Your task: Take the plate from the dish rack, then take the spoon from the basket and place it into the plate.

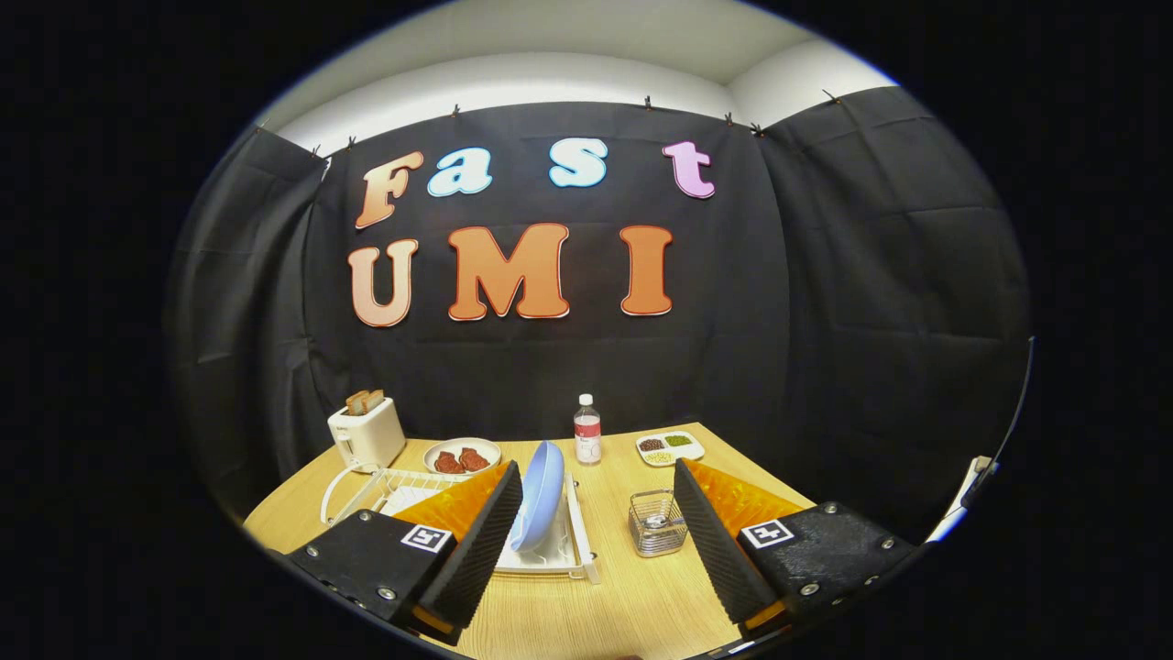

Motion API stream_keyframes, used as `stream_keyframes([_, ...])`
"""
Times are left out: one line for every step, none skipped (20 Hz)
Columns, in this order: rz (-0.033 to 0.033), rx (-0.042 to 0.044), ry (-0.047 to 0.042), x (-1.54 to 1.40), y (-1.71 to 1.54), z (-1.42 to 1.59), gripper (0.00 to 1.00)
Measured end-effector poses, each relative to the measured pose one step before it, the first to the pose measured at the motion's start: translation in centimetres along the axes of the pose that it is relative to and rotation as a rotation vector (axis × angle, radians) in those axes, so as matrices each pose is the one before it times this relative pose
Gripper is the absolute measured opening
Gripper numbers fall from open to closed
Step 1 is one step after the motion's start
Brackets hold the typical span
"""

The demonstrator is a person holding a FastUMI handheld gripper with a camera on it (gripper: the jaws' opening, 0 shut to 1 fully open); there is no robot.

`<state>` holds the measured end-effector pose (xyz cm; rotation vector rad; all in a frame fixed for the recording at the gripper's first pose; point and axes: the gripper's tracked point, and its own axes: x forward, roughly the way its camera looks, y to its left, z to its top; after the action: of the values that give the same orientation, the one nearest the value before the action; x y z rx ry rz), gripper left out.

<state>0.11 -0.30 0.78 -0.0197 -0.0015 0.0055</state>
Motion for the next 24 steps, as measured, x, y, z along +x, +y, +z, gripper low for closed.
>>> stream_keyframes([0.00442,-0.00493,0.00086,0.093,0.214,-0.028,0.99])
stream_keyframes([0.00129,-0.00545,-0.00181,0.156,-0.004,0.017,0.99])
stream_keyframes([0.00321,-0.00386,0.00119,0.102,0.149,-0.086,0.99])
stream_keyframes([0.00528,0.00055,0.00507,0.149,0.282,-0.209,0.99])
stream_keyframes([0.00877,0.00268,0.00360,0.147,0.387,-0.144,0.99])
stream_keyframes([0.00924,0.00227,0.00285,0.144,0.399,-0.150,0.99])
stream_keyframes([0.00908,0.00107,0.00551,0.383,0.507,-0.257,0.99])
stream_keyframes([0.00947,-0.00126,0.00815,0.335,0.389,-0.315,0.99])
stream_keyframes([0.00809,-0.00435,0.00989,0.379,0.455,-0.287,0.99])
stream_keyframes([0.00734,-0.00657,0.00809,0.436,0.384,-0.291,0.99])
stream_keyframes([0.00605,-0.00770,0.00736,0.543,0.389,-0.178,0.99])
stream_keyframes([0.00399,-0.00607,0.01003,0.447,0.303,-0.247,0.99])
stream_keyframes([0.00394,-0.00454,0.01107,0.656,0.253,-0.313,0.99])
stream_keyframes([-0.00036,-0.00348,0.01380,0.620,0.196,-0.340,0.99])
stream_keyframes([0.00169,-0.00213,0.01472,0.801,0.173,-0.439,0.99])
stream_keyframes([0.00126,-0.00037,0.01965,0.806,0.202,-0.520,0.99])
stream_keyframes([0.00429,0.00204,0.02007,0.883,0.230,-0.477,0.99])
stream_keyframes([-0.00155,0.00234,0.02139,0.929,0.159,-0.418,0.99])
stream_keyframes([-0.00858,-0.00176,0.01968,0.951,-0.007,-0.431,0.99])
stream_keyframes([-0.01015,-0.00925,0.02092,0.947,-0.006,-0.445,0.99])
stream_keyframes([-0.01125,-0.01262,0.01611,1.012,-0.015,-0.433,0.99])
stream_keyframes([-0.00623,-0.01011,0.01541,1.017,0.030,-0.184,0.99])
stream_keyframes([-0.00217,-0.00653,0.01855,1.087,0.152,-0.318,0.99])
stream_keyframes([0.00137,-0.00181,0.01931,0.981,0.168,-0.317,0.99])
